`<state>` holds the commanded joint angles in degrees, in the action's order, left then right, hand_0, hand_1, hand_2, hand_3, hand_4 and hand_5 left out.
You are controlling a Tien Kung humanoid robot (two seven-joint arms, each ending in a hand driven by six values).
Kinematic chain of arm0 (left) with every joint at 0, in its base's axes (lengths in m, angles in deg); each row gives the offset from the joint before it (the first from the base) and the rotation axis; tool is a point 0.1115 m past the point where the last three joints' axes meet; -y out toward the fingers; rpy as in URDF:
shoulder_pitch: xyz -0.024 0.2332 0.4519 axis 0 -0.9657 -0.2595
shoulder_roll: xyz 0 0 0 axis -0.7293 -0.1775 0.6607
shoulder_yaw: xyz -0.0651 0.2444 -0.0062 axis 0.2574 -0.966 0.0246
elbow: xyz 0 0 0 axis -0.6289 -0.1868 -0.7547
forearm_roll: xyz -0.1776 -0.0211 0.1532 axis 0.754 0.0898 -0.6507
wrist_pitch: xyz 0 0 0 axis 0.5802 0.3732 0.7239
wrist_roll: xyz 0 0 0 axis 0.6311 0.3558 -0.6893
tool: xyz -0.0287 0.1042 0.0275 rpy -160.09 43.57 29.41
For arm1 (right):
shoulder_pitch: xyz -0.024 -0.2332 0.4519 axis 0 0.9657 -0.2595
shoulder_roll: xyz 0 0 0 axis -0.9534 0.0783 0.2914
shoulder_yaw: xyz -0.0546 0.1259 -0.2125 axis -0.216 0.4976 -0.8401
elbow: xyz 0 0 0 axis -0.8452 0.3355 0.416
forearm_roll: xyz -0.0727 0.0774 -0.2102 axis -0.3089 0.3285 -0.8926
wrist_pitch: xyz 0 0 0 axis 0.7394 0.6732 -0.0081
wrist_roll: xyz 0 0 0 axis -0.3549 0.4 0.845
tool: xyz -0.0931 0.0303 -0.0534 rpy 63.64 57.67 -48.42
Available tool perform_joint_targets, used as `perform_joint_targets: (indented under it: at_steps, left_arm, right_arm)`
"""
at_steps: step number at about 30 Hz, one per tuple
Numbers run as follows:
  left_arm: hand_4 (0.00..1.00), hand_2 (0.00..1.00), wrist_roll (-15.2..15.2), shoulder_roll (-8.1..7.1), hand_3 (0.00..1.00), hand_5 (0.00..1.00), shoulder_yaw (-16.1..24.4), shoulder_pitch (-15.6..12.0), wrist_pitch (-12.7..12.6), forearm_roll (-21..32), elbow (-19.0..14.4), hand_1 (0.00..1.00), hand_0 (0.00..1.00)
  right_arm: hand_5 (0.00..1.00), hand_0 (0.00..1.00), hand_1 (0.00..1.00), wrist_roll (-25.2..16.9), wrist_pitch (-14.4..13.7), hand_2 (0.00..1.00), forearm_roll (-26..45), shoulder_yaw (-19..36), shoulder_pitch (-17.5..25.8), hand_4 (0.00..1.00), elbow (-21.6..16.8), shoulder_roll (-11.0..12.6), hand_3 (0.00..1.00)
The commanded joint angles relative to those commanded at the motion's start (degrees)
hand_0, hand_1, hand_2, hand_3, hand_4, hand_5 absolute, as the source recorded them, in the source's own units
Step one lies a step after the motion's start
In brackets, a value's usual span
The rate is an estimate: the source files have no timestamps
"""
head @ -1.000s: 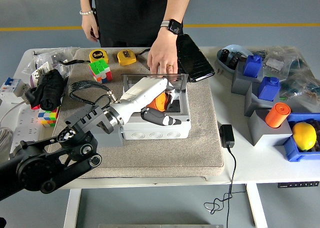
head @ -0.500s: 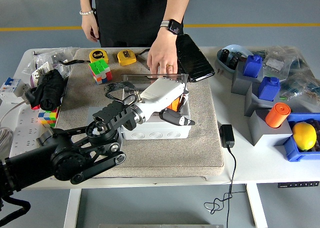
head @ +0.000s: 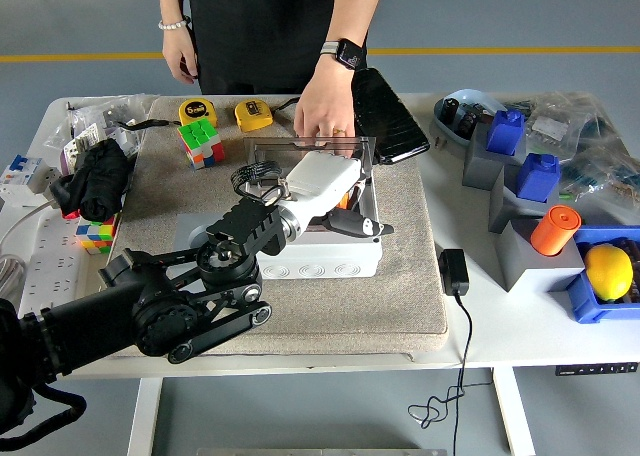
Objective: Fetch the battery,place it into the box,close the lid of the box
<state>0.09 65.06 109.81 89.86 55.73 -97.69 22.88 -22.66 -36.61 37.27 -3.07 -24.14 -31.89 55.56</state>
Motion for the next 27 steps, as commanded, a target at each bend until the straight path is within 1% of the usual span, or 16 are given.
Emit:
perform_joint_targets:
  at_steps: [2,3,8,9,14,15,20,21,26,27]
  left_arm:
    - [0.998,0.139,0.48,0.10,0.212,0.741,-0.06,-0.19,-0.28,0.40,-0.05,0.057,0.055]
    - [0.998,0.179,0.49,0.14,0.244,0.741,-0.08,-0.31,-0.41,0.78,-0.07,0.098,0.099]
    - [0.998,0.179,-0.18,0.41,0.244,0.741,0.16,-0.83,-0.73,2.50,-0.15,0.098,0.099]
    - [0.998,0.276,-0.20,0.50,0.310,0.744,0.26,-1.00,-0.60,2.75,-0.16,0.218,0.139]
    - [0.998,0.276,0.27,0.80,0.310,0.744,0.57,-1.81,0.06,3.19,-0.22,0.218,0.139]
    - [0.998,0.346,0.37,0.84,0.386,0.767,0.56,-1.85,0.05,3.06,-0.17,0.372,0.203]
    - [0.998,0.346,0.77,1.08,0.386,0.767,0.70,-1.87,-0.59,2.61,0.07,0.372,0.203]
    - [0.998,0.356,0.98,1.14,0.407,0.776,0.74,-1.86,-0.57,2.49,0.12,0.393,0.211]
    - [0.998,0.356,1.84,1.38,0.407,0.776,0.87,-1.78,-0.53,1.70,0.31,0.393,0.211]
    - [0.998,0.360,1.88,1.38,0.407,0.789,0.93,-1.82,-0.55,1.72,0.21,0.394,0.212]
  right_arm:
    - [0.619,0.732,0.701,-0.02,-0.02,0.701,-0.08,0.12,0.02,0.998,-0.02,-0.02,0.709]
    - [0.618,0.732,0.701,-0.03,-0.03,0.700,-0.09,0.15,0.03,0.998,-0.04,-0.03,0.708]
    - [0.618,0.732,0.701,-0.08,-0.03,0.700,-0.13,0.26,0.10,0.998,-0.05,-0.09,0.708]
    - [0.619,0.732,0.701,-0.09,-0.02,0.701,-0.12,0.22,0.10,0.998,-0.05,-0.09,0.708]
    - [0.619,0.732,0.701,-0.12,0.02,0.701,-0.16,0.26,0.10,0.998,-0.07,-0.09,0.708]
    - [0.618,0.730,0.701,-0.13,0.00,0.700,-0.18,0.30,0.11,0.998,-0.08,-0.10,0.708]
    - [0.618,0.730,0.701,-0.17,-0.03,0.700,-0.21,0.35,0.15,0.998,-0.14,-0.08,0.708]
    - [0.617,0.730,0.701,-0.18,-0.04,0.700,-0.22,0.35,0.15,0.998,-0.15,-0.08,0.707]
    - [0.617,0.730,0.701,-0.22,-0.10,0.700,-0.34,0.44,0.06,0.998,-0.18,-0.10,0.707]
    - [0.615,0.730,0.700,-0.24,-0.10,0.699,-0.37,0.48,0.07,0.998,-0.19,-0.09,0.706]
